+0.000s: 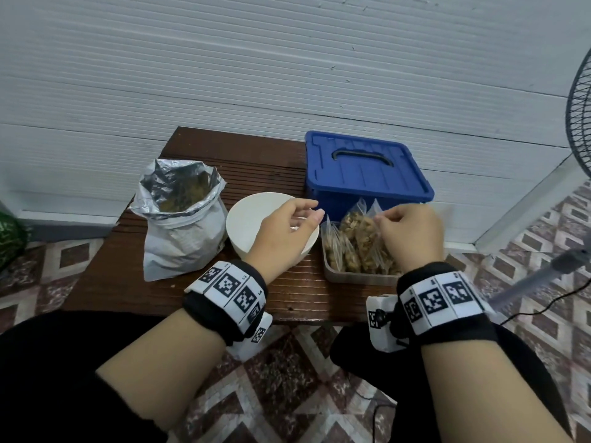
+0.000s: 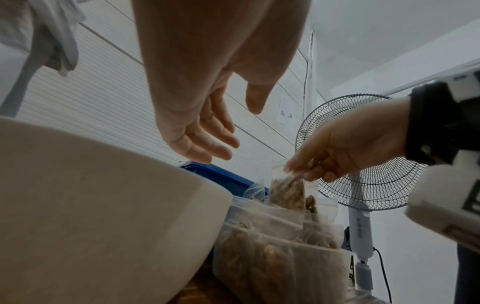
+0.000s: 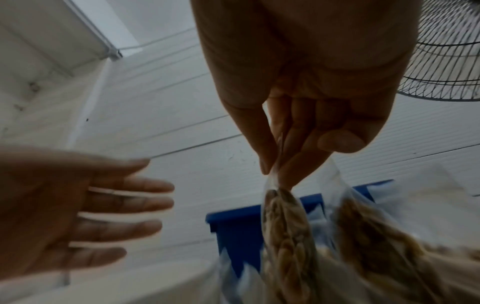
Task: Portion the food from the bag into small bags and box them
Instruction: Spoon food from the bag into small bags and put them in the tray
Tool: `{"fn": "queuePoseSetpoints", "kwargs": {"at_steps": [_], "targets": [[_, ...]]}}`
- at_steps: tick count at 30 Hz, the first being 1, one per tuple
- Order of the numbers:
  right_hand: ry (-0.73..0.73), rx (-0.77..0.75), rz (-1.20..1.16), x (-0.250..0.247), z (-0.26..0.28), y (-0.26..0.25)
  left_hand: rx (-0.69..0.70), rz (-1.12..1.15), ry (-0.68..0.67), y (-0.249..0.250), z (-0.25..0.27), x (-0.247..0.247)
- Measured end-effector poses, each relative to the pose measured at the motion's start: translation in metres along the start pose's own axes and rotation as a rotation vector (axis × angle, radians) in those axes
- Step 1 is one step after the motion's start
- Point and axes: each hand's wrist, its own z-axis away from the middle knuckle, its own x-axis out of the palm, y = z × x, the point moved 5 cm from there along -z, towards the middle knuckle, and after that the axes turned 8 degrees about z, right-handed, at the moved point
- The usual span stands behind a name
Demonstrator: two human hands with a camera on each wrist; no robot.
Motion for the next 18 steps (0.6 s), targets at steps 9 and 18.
{"fn": "queuePoseSetpoints", "kwargs": {"at_steps": [9,18], "targets": [[-0.021,0.005,0.029,0.008,0.002,0.003,-0.040,-0.030,0.023,-0.006,-0.004,-0.012],[-0.006,-0.013,-0.004,0.004,0.005,-0.001,-0.111,-0.061,0.104,-0.016,-0.013,-0.034]]}}
